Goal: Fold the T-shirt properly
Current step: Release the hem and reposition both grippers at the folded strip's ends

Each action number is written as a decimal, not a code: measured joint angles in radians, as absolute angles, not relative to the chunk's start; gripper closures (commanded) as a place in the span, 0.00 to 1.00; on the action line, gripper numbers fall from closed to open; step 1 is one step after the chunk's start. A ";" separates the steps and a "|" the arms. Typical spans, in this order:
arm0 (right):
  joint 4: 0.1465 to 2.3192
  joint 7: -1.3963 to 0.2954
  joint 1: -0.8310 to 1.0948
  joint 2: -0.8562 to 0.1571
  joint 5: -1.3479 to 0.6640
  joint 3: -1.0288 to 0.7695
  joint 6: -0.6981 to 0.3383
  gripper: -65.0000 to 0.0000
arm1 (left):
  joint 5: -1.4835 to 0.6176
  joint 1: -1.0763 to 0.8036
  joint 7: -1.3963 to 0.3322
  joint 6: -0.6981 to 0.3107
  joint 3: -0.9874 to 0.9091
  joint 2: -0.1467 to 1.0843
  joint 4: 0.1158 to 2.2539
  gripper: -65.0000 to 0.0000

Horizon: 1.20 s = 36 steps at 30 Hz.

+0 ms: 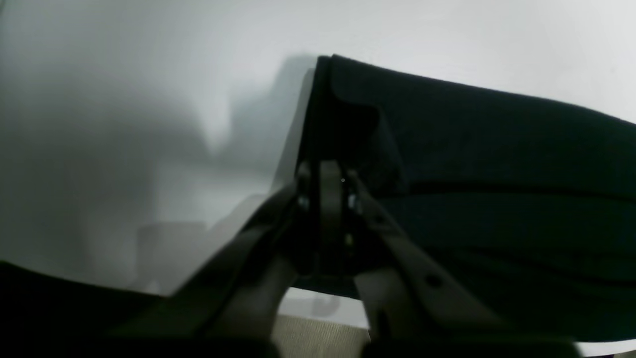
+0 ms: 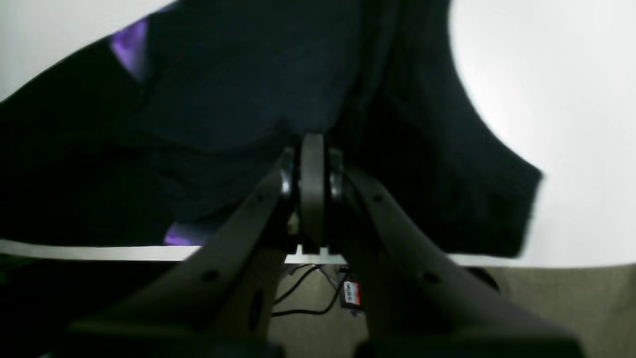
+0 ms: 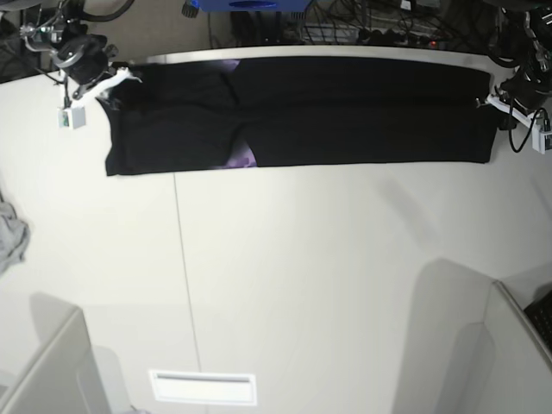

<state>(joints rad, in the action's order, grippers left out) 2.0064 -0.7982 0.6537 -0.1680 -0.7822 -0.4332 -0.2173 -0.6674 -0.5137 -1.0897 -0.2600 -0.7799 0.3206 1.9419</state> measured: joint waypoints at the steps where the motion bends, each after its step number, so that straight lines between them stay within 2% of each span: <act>1: 2.006 -0.798 0.654 -0.168 -0.782 -0.432 -0.218 1.00 | -0.667 -0.514 -1.090 -0.260 -0.780 0.321 1.942 1.00; 5: 2.006 -0.797 0.648 -0.168 -0.775 -0.433 -0.217 1.00 | -0.667 -0.513 -1.090 -0.260 -0.780 0.321 1.942 1.00; 9: 2.003 -0.797 0.647 -0.167 -0.674 -0.433 -0.217 1.00 | -0.667 -0.513 -1.090 -0.260 -0.780 0.321 1.942 1.00; 14: 2.003 -0.798 0.646 -0.088 -0.614 -0.469 -0.217 1.00 | -0.667 -0.515 -1.093 -0.260 -0.778 0.320 1.927 1.00; 17: 2.003 -0.798 0.646 -0.082 -0.579 -0.479 -0.217 0.98 | -0.664 -0.515 -1.093 -0.260 -0.780 0.321 1.928 0.77; 19: 2.003 -0.797 0.646 -0.082 -0.566 -0.479 -0.218 0.75 | -0.666 -0.516 -1.093 -0.260 -0.782 0.321 1.928 0.60; 20: 2.003 -0.797 0.649 -0.082 -0.571 -0.480 -0.217 0.66 | -0.667 -0.514 -1.093 -0.260 -0.783 0.322 1.928 0.52; 21: 2.003 -0.797 0.649 -0.081 -0.572 -0.480 -0.217 0.61 | -0.666 -0.514 -1.093 -0.260 -0.785 0.322 1.928 0.46; 23: 2.003 -0.797 0.649 -0.081 -0.572 -0.480 -0.217 0.62 | -0.663 -0.514 -1.093 -0.259 -0.786 0.322 1.928 0.36; 26: 2.003 -0.795 0.641 -0.079 -0.572 -0.506 -0.218 0.65 | -0.674 -0.508 -1.093 -0.262 -0.813 0.317 1.928 0.29; 28: 2.003 -0.796 0.621 -0.079 -0.569 -0.524 -0.218 0.65 | -0.678 -0.501 -1.090 -0.262 -0.855 0.312 1.929 0.31; 29: 2.003 -0.791 0.609 -0.079 -0.569 -0.524 -0.218 0.65 | -0.668 -0.501 -1.087 -0.249 -0.866 0.303 1.934 0.35; 30: 2.003 -0.790 0.598 -0.079 -0.572 -0.518 -0.218 0.66 | -0.662 -0.501 -1.087 -0.248 -0.868 0.289 1.937 0.43; 31: 2.004 -0.786 0.589 -0.079 -0.573 -0.513 -0.231 0.70 | -0.664 -0.491 -1.094 -0.249 -0.862 0.267 1.938 0.54; 33: 2.003 -0.749 0.571 -0.079 -0.568 -0.490 -0.303 0.85 | -0.662 -0.457 -1.097 -0.251 -0.813 0.232 1.932 0.86; 34: 2.002 -0.722 0.560 -0.080 -0.566 -0.471 -0.340 0.98 | -0.664 -0.443 -1.097 -0.258 -0.785 0.226 1.929 1.00; 36: 1.986 -0.718 0.519 -0.078 -0.573 -0.439 -0.401 1.00 | -0.683 -0.422 -1.087 -0.262 -0.739 0.226 1.915 1.00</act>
<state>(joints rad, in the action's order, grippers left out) 1.9858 -0.7177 0.5190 -0.0780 -0.5732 -0.4389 -0.4011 -0.6830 -0.4221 -1.0874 -0.2615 -0.7387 0.2256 1.9148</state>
